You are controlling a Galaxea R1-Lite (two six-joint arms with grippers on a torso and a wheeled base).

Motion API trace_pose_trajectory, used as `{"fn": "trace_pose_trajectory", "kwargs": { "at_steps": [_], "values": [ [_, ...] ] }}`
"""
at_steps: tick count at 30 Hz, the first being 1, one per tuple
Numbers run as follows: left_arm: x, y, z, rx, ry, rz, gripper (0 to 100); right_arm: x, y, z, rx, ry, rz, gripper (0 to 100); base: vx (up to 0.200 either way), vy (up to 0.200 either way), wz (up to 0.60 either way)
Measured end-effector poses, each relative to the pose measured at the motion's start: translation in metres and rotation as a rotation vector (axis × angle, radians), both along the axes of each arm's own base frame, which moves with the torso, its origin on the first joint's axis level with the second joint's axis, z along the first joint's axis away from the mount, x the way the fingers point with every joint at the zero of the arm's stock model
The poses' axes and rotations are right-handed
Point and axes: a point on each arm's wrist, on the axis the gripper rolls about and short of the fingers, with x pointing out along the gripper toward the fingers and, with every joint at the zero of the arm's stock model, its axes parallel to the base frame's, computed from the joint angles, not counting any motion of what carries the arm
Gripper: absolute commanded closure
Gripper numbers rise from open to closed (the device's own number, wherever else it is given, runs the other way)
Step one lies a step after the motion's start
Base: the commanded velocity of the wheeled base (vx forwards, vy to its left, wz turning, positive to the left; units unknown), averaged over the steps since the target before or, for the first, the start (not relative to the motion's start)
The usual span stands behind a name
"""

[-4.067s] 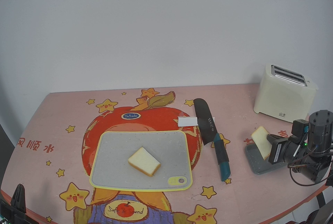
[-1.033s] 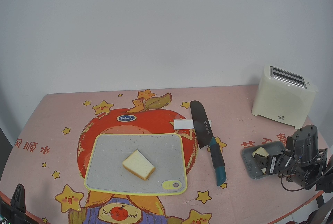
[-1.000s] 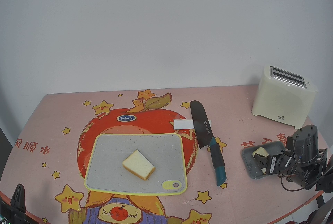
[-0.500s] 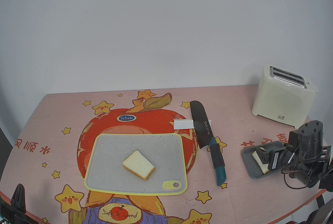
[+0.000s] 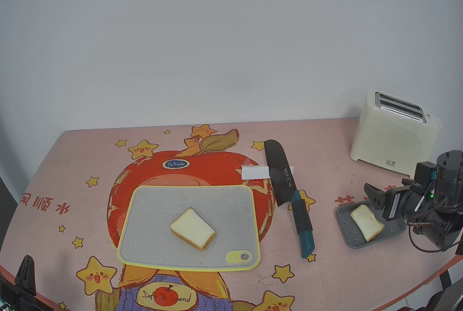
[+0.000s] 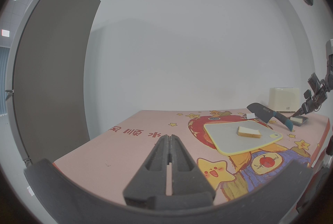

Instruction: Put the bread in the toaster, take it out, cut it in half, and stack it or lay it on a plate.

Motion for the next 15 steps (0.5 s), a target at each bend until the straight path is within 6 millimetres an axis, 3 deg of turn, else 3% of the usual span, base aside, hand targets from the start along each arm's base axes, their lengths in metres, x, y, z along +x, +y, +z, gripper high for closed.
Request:
{"fn": "trace_pose_trajectory", "kwargs": {
  "at_steps": [5, 6, 15],
  "values": [
    [0.0, 0.0, 0.0, 0.0, 0.0, -0.002, 100, 0.0, 0.0, 0.004, 0.008, -0.015, 0.002, 0, 0.0, 0.0, 0.0],
    [0.0, 0.0, 0.0, 0.0, 0.0, -0.002, 0, 0.0, 0.0, 0.005, 0.009, -0.018, 0.002, 0, 0.0, 0.0, 0.0],
    [0.0, 0.0, 0.0, -0.001, -0.001, -0.001, 0, -0.005, -0.003, 0.013, 0.005, -0.049, 0.014, 0, 0.0, 0.0, 0.0]
  ]
}}
